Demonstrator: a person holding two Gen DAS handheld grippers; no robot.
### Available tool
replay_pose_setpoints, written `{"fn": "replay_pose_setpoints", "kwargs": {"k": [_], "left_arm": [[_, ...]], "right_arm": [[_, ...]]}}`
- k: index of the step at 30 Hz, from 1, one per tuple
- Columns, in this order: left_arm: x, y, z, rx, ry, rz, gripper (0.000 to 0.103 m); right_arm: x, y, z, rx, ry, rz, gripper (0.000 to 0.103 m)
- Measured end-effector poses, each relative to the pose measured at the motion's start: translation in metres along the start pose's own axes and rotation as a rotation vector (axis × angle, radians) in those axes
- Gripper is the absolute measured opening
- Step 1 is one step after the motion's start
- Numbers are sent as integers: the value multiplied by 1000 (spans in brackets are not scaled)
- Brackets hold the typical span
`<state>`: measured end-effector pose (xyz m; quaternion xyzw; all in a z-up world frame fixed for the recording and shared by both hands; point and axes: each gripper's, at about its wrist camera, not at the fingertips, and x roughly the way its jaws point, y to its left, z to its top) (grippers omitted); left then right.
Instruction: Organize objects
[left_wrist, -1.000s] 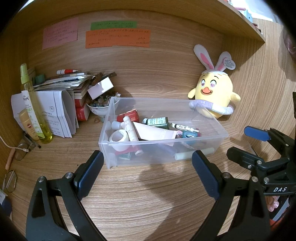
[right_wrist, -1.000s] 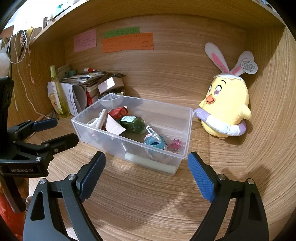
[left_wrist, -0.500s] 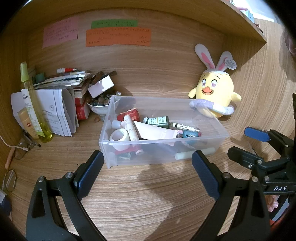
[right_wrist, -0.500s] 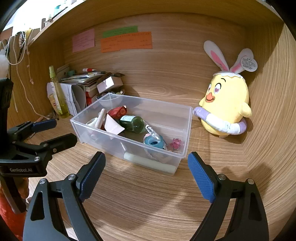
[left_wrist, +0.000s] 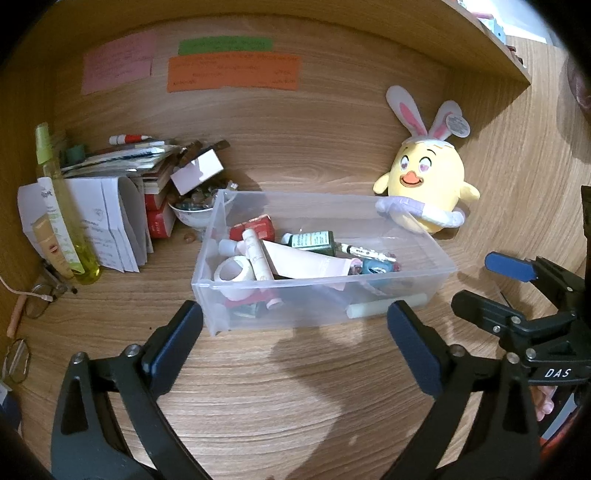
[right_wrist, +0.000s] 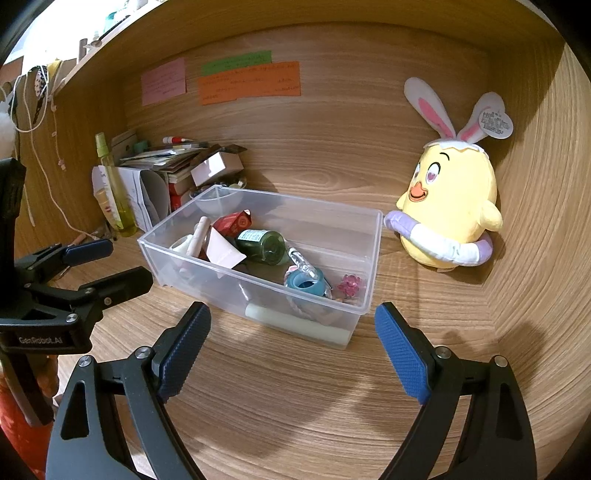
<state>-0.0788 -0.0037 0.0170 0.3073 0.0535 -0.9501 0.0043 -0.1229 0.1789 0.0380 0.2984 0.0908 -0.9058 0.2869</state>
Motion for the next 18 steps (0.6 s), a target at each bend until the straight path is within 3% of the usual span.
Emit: {"fn": "replay_pose_setpoints", "kwargs": {"k": [18], "left_arm": [[5,0,0,-14,13,-24,102]], "right_arm": [[3,0,0,13,9,-2,89]]}}
